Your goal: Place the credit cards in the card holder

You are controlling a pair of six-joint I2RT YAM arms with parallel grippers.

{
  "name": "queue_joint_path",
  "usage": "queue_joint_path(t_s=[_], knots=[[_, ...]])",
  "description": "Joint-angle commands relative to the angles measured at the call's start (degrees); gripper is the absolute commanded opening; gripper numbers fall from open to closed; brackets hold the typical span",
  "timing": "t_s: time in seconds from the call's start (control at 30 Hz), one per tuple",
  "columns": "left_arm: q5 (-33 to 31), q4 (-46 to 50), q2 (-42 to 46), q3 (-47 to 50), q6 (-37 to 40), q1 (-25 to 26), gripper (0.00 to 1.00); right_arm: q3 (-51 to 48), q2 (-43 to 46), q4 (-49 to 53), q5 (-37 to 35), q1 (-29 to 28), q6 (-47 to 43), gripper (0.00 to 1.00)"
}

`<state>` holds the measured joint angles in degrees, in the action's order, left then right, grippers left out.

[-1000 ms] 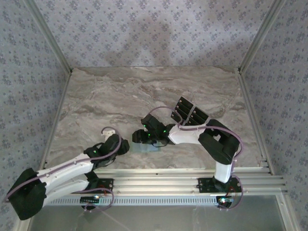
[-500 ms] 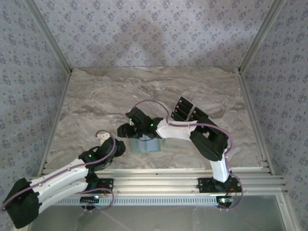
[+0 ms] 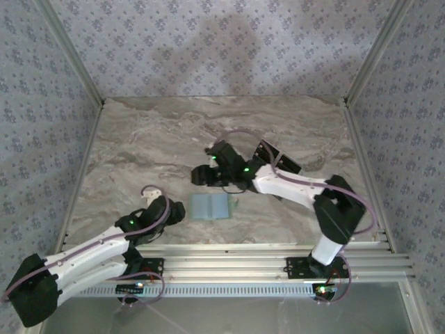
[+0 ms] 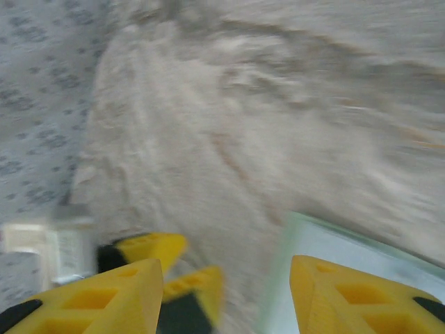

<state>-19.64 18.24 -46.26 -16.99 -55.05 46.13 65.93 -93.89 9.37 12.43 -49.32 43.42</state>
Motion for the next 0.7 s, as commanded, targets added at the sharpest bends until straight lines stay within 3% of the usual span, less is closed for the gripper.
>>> queue_joint_path(t_s=[0.0, 0.27, 0.5, 0.67], knots=[[1.6, -0.5, -2.3, -4.8, 3.1, -0.1, 0.82, -4.3, 6.8, 10.5, -6.2, 3.9, -6.7, 0.54], [3.3, -1.4, -12.3, -12.1, 7.2, -0.1, 0.99, -3.7, 11.1, 27.9, -16.6, 12.8, -21.6, 0.51], [4.6, -1.5, -20.4, -16.9, 8.8, -0.2, 1.0, -3.0, 10.6, 36.7, -27.1, 13.1, -26.5, 0.48], [4.9, -1.9, -22.2, -17.8, 9.1, -0.2, 1.0, -3.6, 9.6, 35.3, -29.0, 13.1, -27.6, 0.48]])
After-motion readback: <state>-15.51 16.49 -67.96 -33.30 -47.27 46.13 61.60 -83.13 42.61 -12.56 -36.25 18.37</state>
